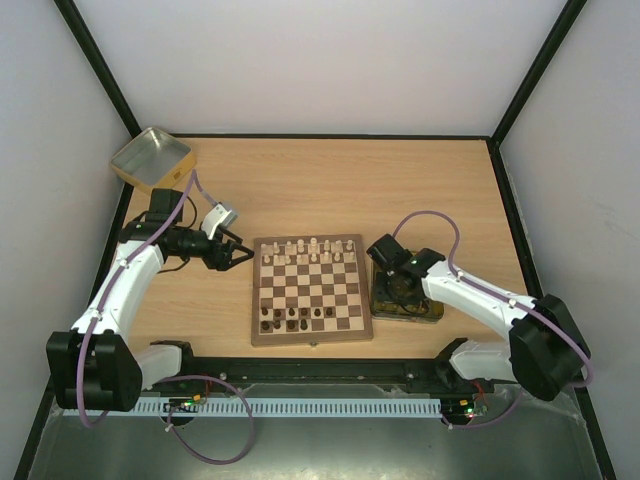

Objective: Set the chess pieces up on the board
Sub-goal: Pick up the chess piece from the storage box, then place the chess piece on the chessboard.

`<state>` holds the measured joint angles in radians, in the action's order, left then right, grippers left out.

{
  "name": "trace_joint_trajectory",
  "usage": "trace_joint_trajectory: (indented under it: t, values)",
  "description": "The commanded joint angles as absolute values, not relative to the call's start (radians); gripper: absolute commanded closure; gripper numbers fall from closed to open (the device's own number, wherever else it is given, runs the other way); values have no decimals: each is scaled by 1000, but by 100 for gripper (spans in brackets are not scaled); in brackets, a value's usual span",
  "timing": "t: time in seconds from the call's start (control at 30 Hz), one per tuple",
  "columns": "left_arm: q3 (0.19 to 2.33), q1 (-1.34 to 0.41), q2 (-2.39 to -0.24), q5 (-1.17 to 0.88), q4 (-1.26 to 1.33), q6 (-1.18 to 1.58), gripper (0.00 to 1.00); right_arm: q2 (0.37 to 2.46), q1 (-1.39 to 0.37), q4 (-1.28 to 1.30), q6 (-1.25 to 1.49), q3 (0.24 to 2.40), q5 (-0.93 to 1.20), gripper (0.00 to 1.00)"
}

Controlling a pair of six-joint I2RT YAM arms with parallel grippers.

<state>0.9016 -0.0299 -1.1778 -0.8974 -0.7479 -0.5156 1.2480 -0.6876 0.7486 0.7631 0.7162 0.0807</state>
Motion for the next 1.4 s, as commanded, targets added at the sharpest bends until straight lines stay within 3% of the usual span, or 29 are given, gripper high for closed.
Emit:
trace_joint_trajectory:
  t: [0.0, 0.17, 0.77, 1.37]
  values:
    - [893, -36, -1182, -906, -752, -520, 34, 1271, -689, 733, 761, 712, 44, 86]
    - [893, -35, -1180, -906, -752, -520, 34, 1283, -690, 741, 768, 729, 32, 92]
    - [890, -36, -1165, -907, -750, -520, 34, 1175, -721, 955, 799, 934, -50, 93]
    - [890, -35, -1169, -902, -747, -514, 34, 1358, -1261, 838, 1084, 1048, -67, 93]
